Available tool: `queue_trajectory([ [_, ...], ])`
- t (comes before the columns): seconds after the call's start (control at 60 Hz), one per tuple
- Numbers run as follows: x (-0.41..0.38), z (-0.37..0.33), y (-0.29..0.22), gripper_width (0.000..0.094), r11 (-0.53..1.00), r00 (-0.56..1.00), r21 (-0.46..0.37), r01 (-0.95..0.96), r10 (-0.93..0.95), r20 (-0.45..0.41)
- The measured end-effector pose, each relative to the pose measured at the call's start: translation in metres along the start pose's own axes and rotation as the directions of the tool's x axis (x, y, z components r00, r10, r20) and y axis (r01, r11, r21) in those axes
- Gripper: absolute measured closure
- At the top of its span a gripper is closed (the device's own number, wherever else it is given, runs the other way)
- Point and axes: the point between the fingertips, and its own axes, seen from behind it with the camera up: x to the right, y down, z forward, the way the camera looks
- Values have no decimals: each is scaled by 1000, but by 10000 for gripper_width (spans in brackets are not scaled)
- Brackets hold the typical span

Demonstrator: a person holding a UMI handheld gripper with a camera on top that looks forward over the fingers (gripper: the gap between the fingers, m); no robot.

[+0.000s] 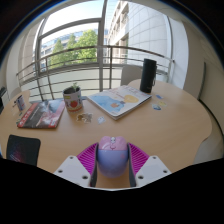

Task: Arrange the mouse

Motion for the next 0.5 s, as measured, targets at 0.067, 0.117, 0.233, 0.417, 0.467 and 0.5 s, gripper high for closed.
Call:
queue_trajectory([
  [0.067,5,-26,-31,497,998,999,65,6,-4,-33],
  [0.117,0,-58,-63,497,991,999,132,3,4,-52],
  [0.233,-33,-143,-149,496,954,997,297,-29,48,-56],
  [0.417,-184,-212,-176,499,926,994,377,-38,-2,107],
  [0.467,-244,-208,-138,500,944,990,330,-14,-34,138],
  [0.5,-258,-194,-122,501,957,986,291,13,-60,155],
])
